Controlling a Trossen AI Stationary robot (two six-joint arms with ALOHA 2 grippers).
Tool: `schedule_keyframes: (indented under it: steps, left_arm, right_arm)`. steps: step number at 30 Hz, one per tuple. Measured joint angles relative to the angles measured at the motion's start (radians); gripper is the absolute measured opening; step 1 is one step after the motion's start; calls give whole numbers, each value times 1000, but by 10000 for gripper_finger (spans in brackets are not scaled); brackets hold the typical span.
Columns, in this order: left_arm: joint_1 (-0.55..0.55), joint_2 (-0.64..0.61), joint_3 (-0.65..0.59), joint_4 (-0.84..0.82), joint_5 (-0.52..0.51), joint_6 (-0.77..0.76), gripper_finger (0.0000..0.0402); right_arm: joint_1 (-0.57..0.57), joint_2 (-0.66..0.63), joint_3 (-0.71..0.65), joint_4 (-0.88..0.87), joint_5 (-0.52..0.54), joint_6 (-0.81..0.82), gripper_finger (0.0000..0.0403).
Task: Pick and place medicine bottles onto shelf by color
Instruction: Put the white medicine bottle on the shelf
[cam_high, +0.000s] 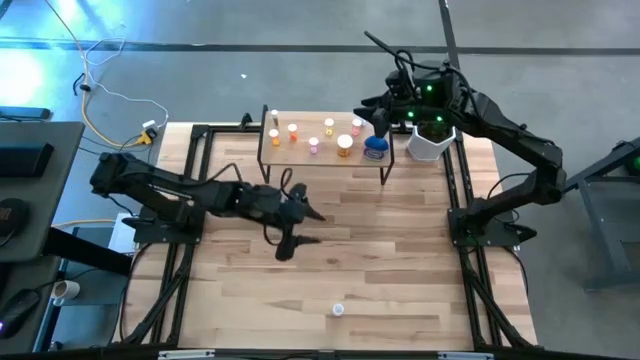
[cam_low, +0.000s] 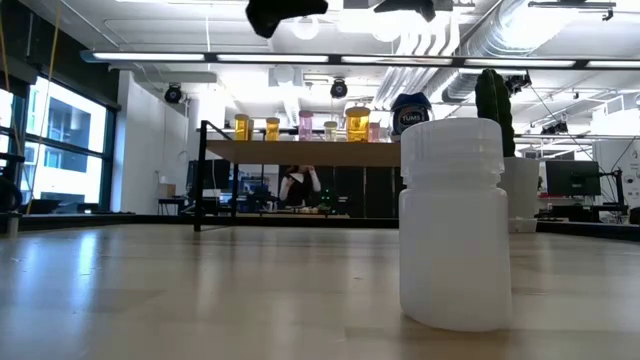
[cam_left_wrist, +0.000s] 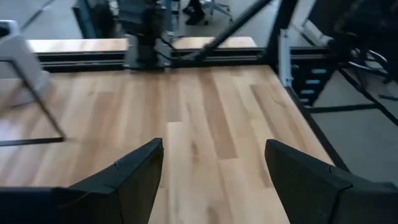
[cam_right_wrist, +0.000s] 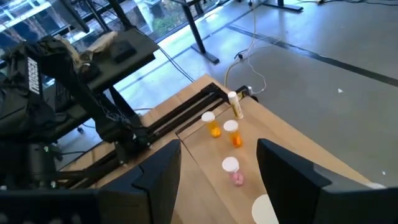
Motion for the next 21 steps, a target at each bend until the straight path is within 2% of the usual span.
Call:
schedule_keyframes:
  steps: [7, 13, 21]
  left_arm:
    - [-86, 86, 1, 104, -9, -76, 268]
    - [-162, 184, 0, 168, -100, -88, 268]
    - [-231, 296, 0, 295, -140, -97, 268]
  right_arm:
    - [8, 0, 0, -15, -19, -7, 201]
    - [8, 0, 0, -21, -23, -7, 201]
    - [8, 0, 0, -25, -18, -26, 201]
